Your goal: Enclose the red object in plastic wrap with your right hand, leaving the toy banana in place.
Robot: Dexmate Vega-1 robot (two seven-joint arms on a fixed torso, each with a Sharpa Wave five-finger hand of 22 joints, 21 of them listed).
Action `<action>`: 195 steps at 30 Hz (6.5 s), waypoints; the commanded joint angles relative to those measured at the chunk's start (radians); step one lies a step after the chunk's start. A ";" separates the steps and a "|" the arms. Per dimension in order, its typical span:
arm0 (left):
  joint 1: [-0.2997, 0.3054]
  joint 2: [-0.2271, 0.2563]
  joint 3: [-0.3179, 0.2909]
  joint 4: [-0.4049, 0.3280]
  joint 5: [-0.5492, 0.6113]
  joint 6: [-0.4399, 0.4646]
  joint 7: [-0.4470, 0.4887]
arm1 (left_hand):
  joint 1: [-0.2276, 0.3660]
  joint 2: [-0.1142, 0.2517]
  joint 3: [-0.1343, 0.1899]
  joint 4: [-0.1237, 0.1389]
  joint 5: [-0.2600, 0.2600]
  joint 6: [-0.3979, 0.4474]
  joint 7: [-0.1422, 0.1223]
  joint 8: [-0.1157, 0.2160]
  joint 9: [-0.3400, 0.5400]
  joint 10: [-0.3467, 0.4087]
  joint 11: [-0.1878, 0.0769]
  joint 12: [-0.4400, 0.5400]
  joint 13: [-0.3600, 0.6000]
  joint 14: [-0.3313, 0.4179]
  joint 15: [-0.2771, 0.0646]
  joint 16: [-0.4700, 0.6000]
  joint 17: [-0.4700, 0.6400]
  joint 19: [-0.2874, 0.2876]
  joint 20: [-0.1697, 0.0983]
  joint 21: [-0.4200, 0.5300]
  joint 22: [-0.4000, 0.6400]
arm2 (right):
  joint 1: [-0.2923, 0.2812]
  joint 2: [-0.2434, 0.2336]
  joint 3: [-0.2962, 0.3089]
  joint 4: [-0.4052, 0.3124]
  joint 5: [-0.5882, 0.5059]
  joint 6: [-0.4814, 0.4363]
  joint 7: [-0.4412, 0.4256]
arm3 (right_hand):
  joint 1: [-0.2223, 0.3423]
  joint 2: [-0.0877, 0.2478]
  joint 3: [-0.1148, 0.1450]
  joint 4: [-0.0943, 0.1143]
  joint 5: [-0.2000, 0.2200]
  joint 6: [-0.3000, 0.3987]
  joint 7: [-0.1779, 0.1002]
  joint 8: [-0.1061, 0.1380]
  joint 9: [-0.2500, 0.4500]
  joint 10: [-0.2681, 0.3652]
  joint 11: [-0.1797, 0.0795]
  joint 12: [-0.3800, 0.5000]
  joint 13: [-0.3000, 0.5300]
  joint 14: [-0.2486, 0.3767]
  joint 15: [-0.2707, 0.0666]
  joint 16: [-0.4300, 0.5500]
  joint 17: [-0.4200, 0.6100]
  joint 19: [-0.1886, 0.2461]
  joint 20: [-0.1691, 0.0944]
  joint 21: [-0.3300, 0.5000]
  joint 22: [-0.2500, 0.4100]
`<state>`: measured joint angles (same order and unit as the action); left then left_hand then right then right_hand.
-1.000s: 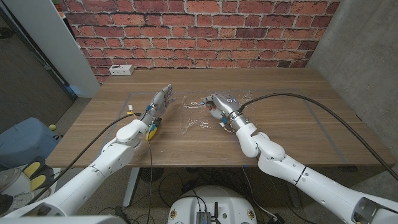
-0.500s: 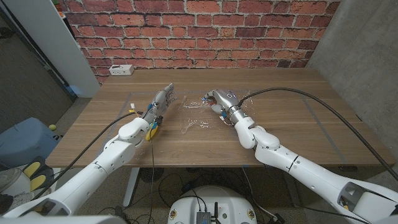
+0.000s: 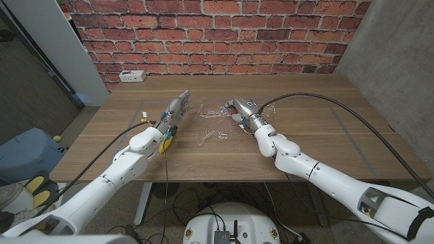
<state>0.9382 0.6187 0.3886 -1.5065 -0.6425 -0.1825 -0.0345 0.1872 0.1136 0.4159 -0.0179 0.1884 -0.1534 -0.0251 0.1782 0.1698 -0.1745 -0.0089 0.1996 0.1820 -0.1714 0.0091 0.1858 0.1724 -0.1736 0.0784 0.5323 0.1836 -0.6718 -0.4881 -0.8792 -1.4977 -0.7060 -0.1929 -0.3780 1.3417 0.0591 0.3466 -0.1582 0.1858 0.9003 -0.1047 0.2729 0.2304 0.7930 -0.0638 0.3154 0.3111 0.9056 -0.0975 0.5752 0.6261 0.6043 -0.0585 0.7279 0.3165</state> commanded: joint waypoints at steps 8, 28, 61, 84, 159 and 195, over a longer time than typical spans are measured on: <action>0.017 0.020 -0.008 -0.042 0.000 0.021 0.017 | -0.009 0.003 0.003 -0.006 0.007 -0.003 -0.002 0.005 0.005 -0.044 0.005 0.001 0.003 -0.046 -0.001 -0.002 0.002 -0.065 0.002 -0.002 0.004 | 0.020 -0.002 -0.042 -0.005 0.066 -0.184 0.127 | -0.030 0.076 -0.062 0.048 -0.009 -0.056 0.024 -0.056 -0.005 -0.105 -0.005 -0.076 -0.018 -0.157 -0.133 -0.130 -0.060 -0.070 -0.020 0.042 -0.053; 0.021 0.028 0.000 -0.066 0.009 0.030 0.019 | -0.009 0.004 0.004 -0.006 0.007 -0.007 -0.003 0.003 0.005 -0.048 0.005 -0.001 0.003 -0.048 -0.001 -0.003 0.002 -0.064 0.004 -0.007 0.005 | -0.013 -0.052 -0.028 -0.135 0.152 -0.361 0.240 | -0.403 -0.034 -0.194 0.159 0.028 -0.454 -0.001 -0.104 -0.031 -0.441 0.013 -0.139 -0.056 -0.394 -0.022 -0.314 -0.145 -0.218 0.121 -0.007 -0.135; -0.001 0.099 0.035 -0.116 0.068 0.135 0.016 | -0.015 0.000 0.005 -0.011 0.004 0.168 0.016 0.040 0.006 0.082 0.039 0.036 0.003 0.059 0.028 0.019 0.001 -0.024 0.011 -0.015 0.006 | -0.168 0.005 0.144 -0.149 0.275 -0.262 -0.216 | -0.480 0.062 -0.164 0.161 0.025 -0.460 0.026 -0.045 -0.035 -0.452 0.043 -0.087 -0.084 -0.504 0.003 -0.346 -0.225 -0.278 0.164 -0.097 -0.139; -0.113 0.229 0.143 -0.265 0.349 0.428 0.077 | -0.015 0.003 0.012 -0.015 0.000 0.304 0.051 0.047 0.007 0.183 0.042 0.049 0.003 0.109 0.030 0.010 0.001 -0.027 -0.016 -0.034 0.007 | -0.076 0.078 0.125 -0.080 0.318 -0.657 -0.224 | -0.545 0.036 -0.194 0.171 0.002 -0.468 0.023 -0.062 -0.035 -0.462 0.057 -0.100 -0.086 -0.569 0.037 -0.361 -0.233 -0.323 0.174 -0.130 -0.138; -0.380 0.256 0.444 -0.380 0.892 0.784 -0.261 | -0.080 0.000 -0.002 0.036 0.006 0.381 0.059 0.018 0.009 0.222 -0.021 0.026 0.004 0.018 -0.031 -0.004 0.003 -0.097 -0.004 -0.079 0.015 | 0.013 0.052 -0.013 -0.095 0.360 -0.722 -0.352 | -0.331 0.121 -0.030 0.012 0.001 0.072 0.070 0.101 -0.016 -0.232 -0.002 -0.043 -0.092 -0.393 -0.053 -0.237 -0.287 -0.180 0.109 -0.175 -0.134; -0.294 0.275 0.390 -0.411 0.893 0.806 -0.207 | -0.090 -0.002 -0.003 0.048 0.008 0.349 0.040 0.005 0.009 0.216 -0.021 0.016 0.004 0.015 -0.035 -0.004 0.002 -0.101 0.006 -0.086 0.015 | 0.108 0.097 -0.156 -0.200 0.173 -0.766 -0.126 | -0.357 0.102 -0.017 0.020 -0.005 0.126 0.112 0.175 0.001 -0.096 0.018 -0.042 -0.082 -0.120 -0.076 -0.049 -0.164 -0.020 0.084 -0.094 -0.121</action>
<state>0.6133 0.8837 0.8041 -1.9158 0.2678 0.6398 -0.2711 0.1082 0.1057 0.4091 0.0223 0.1923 0.2013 0.0125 0.1846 0.1745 0.0417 -0.0323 0.2181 0.1837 -0.1539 -0.0198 0.1772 0.1722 -0.1717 0.0804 0.4472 0.1929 -0.6031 -0.4212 -0.9897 -1.7105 -0.4956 -0.9698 -0.5831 0.9831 0.1613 0.3203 -0.1393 0.1809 1.0235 -0.0001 0.4446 0.2310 0.6862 -0.0518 0.2778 0.2257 0.7844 -0.0858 0.5187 0.4568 0.5777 0.0235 0.6278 0.1934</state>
